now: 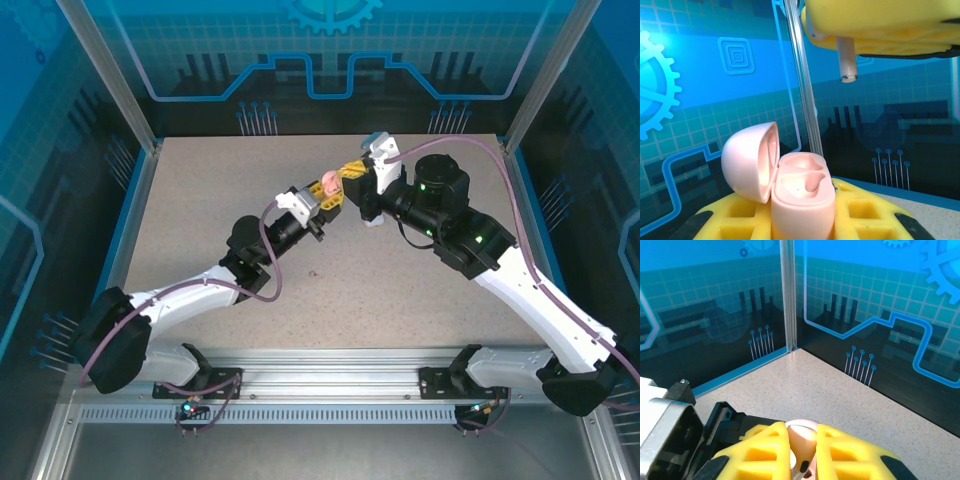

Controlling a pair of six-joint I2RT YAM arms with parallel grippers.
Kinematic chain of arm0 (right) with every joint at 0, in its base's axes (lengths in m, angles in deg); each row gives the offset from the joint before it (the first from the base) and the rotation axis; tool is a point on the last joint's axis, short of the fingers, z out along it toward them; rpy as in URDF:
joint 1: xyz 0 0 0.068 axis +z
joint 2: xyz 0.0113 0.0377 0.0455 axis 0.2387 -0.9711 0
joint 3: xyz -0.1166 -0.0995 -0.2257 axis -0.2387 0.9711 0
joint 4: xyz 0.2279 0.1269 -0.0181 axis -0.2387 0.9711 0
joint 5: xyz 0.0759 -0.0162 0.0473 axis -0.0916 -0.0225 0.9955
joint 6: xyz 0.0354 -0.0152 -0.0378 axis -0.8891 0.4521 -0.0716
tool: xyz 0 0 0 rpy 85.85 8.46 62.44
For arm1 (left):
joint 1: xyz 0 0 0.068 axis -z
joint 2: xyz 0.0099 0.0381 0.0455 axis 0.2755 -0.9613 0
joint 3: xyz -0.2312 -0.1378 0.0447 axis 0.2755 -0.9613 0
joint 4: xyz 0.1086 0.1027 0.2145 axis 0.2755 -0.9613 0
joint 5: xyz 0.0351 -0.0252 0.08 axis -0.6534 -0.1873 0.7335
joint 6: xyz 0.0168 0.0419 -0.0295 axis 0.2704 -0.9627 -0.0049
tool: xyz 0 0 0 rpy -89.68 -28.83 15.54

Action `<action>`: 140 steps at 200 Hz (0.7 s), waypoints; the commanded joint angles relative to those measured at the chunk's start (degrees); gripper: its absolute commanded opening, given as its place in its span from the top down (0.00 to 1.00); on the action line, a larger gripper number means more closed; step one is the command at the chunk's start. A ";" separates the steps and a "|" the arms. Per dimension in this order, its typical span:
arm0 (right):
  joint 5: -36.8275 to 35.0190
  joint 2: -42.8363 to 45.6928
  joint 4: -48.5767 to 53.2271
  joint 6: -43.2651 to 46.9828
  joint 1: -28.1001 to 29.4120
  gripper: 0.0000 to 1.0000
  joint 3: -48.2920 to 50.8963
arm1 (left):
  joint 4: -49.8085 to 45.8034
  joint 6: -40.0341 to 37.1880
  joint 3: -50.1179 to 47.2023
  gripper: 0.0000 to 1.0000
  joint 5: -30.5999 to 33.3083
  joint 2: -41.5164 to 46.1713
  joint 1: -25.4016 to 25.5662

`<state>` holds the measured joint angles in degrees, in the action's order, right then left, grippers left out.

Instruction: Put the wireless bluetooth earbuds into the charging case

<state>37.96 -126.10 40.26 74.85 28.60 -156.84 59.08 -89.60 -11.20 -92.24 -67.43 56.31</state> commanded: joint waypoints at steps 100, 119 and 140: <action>3.19 0.12 0.02 0.86 -0.33 0.86 2.59 | 1.51 -1.66 2.32 1.00 -1.04 -0.20 1.04; 3.22 0.12 -0.03 0.77 -0.65 0.87 3.31 | 1.31 -1.69 2.36 1.00 -1.13 -0.16 1.10; 3.22 0.33 -0.32 0.52 -1.18 0.87 3.89 | 1.14 -1.73 2.31 1.00 -1.12 -0.11 1.17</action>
<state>40.75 -126.25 40.67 75.49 28.43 -153.71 58.97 -90.01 -10.66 -92.44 -68.11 56.94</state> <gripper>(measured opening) 0.137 0.219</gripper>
